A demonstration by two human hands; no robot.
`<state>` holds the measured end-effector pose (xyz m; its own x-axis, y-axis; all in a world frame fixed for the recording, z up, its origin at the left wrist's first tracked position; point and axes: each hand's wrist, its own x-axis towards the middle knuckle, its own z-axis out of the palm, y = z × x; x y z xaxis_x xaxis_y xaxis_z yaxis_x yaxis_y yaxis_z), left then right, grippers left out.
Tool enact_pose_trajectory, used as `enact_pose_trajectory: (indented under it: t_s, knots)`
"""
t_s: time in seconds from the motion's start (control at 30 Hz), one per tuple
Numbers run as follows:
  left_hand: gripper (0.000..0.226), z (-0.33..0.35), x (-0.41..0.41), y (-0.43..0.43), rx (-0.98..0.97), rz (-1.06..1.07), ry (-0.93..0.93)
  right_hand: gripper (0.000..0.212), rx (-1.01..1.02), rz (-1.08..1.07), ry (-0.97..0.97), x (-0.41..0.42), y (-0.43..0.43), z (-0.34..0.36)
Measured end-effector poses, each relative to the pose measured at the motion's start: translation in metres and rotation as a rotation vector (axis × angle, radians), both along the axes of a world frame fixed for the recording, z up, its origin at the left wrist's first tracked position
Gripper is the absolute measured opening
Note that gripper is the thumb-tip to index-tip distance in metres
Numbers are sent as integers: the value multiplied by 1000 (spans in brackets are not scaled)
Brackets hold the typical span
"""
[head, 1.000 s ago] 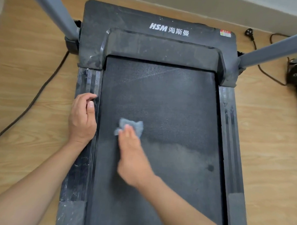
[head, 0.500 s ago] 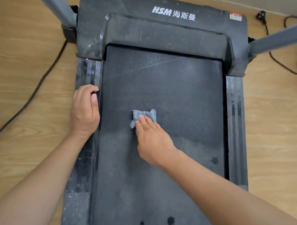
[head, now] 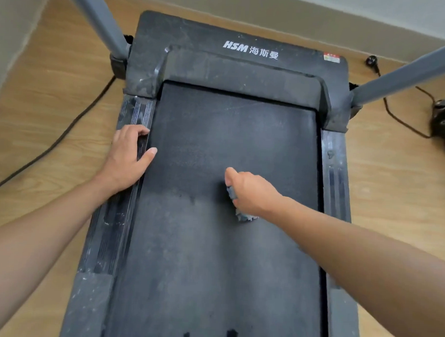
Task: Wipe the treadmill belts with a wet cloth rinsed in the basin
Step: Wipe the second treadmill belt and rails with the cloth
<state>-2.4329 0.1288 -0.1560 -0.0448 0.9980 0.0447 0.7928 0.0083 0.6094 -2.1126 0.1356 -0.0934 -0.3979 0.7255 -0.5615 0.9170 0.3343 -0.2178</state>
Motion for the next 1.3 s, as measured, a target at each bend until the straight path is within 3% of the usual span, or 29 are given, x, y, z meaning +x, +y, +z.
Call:
enact_pose_trajectory:
  t_s: [0.1, 0.2, 0.33, 0.4, 0.5, 0.63, 0.7, 0.77, 0.9, 1.0, 1.13, 1.3]
  knots:
    - [43, 18, 23, -26, -30, -107, 64, 39, -132, -57, -15, 48, 0, 27]
    - [44, 41, 57, -62, -89, -446, 107, 37, -103, -94, -22, 95, 0, 44]
    - [52, 74, 80, -93, 58, -843, 432, 46, 9, -219, 119, 142, -4, 49]
    - [49, 104, 85, -90, 82, -887, 483, 47, 69, -201, 151, 157, -9, 42]
    - [44, 152, 92, -74, 32, -945, 523, 43, -27, -210, 154, 175, -29, 12]
    - [47, 161, 119, -61, -263, -1067, 902, 42, 53, -416, 204, 181, -47, -29]
    - [48, 147, 139, -58, -378, -1024, 958, 38, 170, -443, 208, 180, -47, -35]
    - [62, 124, 161, -64, -519, -854, 859, 33, 264, -403, 174, 183, -44, -37]
    - [129, 78, 212, -116, -831, -518, 615, 25, 288, -441, 244, 192, -49, -42]
    - [158, 53, 238, -158, -891, -367, 531, 22, 300, -368, 279, 194, -76, -44]
    - [157, 36, 250, -180, -855, -284, 515, 39, 215, -259, 261, 213, -153, -54]
    - [153, 33, 249, -179, -886, -294, 509, 35, 67, -249, 244, 223, -178, -51]
